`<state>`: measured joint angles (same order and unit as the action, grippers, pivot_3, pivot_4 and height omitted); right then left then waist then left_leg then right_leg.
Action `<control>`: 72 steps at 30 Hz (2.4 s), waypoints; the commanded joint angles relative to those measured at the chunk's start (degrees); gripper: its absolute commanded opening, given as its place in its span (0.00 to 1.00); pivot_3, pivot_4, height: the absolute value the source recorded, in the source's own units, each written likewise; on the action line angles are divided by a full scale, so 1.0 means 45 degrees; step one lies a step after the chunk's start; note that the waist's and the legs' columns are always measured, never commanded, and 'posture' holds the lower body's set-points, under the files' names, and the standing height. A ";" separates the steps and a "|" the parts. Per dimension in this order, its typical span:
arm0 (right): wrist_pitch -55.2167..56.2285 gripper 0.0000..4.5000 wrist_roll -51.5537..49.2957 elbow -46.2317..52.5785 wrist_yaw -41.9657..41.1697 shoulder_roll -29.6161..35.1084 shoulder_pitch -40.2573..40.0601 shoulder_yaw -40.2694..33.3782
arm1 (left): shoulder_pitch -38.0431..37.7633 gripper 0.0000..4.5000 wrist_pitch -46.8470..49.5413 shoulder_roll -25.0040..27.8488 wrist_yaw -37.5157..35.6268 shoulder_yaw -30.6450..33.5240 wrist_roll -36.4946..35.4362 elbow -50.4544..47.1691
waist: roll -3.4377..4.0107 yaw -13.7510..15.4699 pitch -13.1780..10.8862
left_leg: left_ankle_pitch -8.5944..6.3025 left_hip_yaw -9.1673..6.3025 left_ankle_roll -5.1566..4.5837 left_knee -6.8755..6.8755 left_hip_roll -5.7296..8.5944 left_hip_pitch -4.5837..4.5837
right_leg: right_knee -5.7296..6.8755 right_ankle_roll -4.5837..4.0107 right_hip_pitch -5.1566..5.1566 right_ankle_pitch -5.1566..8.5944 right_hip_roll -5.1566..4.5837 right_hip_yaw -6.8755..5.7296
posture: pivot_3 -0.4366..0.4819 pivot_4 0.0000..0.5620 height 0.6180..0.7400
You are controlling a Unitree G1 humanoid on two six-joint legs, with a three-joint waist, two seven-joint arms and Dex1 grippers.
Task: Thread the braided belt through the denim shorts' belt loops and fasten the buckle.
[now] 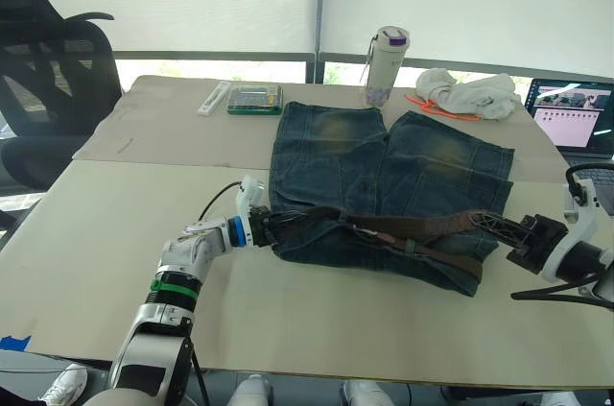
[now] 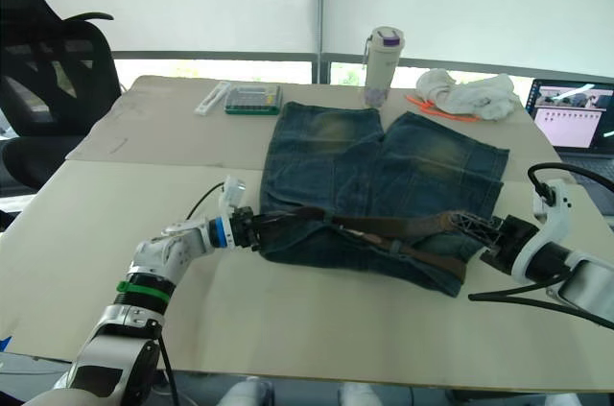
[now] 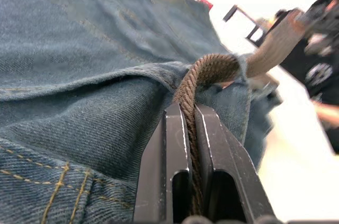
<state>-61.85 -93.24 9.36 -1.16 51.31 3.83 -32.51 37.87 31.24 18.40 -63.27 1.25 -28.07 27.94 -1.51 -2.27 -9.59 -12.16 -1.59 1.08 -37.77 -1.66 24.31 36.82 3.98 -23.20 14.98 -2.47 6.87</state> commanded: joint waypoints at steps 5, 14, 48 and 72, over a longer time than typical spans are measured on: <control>0.0392 0.00 0.1599 -0.0302 -0.0700 0.0240 0.0301 -0.0230 | -0.0822 0.01 0.1139 0.0645 -0.1903 0.0031 -0.1182 -0.1819 | 0.0002 -0.0057 0.0001 | 0.0000 0.0003 0.0000 0.0001 -0.0002 -0.0004 | 0.0004 -0.0001 -0.0001 0.0000 0.0001 0.0002 | 0.48 0.27 0.98; 0.0514 0.00 0.3805 -0.0287 -0.1270 -0.0052 0.1111 0.0502 | -0.1569 0.01 0.2005 0.1022 -0.2997 -0.0461 -0.1538 -0.2734 | 0.0005 -0.0070 0.0003 | 0.0000 0.0003 0.0000 -0.0004 -0.0004 -0.0010 | 0.0017 -0.0001 -0.0002 0.0000 0.0003 0.0002 | 0.48 0.27 0.98; 0.1738 0.00 1.1002 -0.0020 -0.2344 -0.1009 0.2859 0.3188 | -0.1389 0.01 0.2418 0.0346 0.0148 -0.2629 0.1078 -0.0611 | 0.0081 0.0078 0.0056 | 0.0000 0.0004 0.0000 -0.0011 0.0007 -0.0053 | 0.0029 0.0000 0.0037 0.0001 -0.0001 0.0004 | 0.48 0.27 0.98; 0.6081 0.94 1.3956 -0.1214 -0.8869 0.0750 0.4385 0.3925 | -0.1211 0.00 0.1937 0.0050 0.1032 -0.2223 0.1293 -0.0332 | 0.0124 0.0001 0.0081 | -0.0001 0.0010 0.0001 -0.0008 0.0008 -0.0235 | 0.0009 0.0024 0.0212 0.0018 -0.0003 0.0007 | 0.48 0.27 0.98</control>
<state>-37.46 -31.94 3.72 -38.25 52.94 21.50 -14.61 33.59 40.02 18.75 -61.77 -7.96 -25.14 24.46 -0.96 -2.27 -9.23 -12.17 -1.54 1.08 -37.81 -1.62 23.25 36.86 4.09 -22.25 15.06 -2.47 6.90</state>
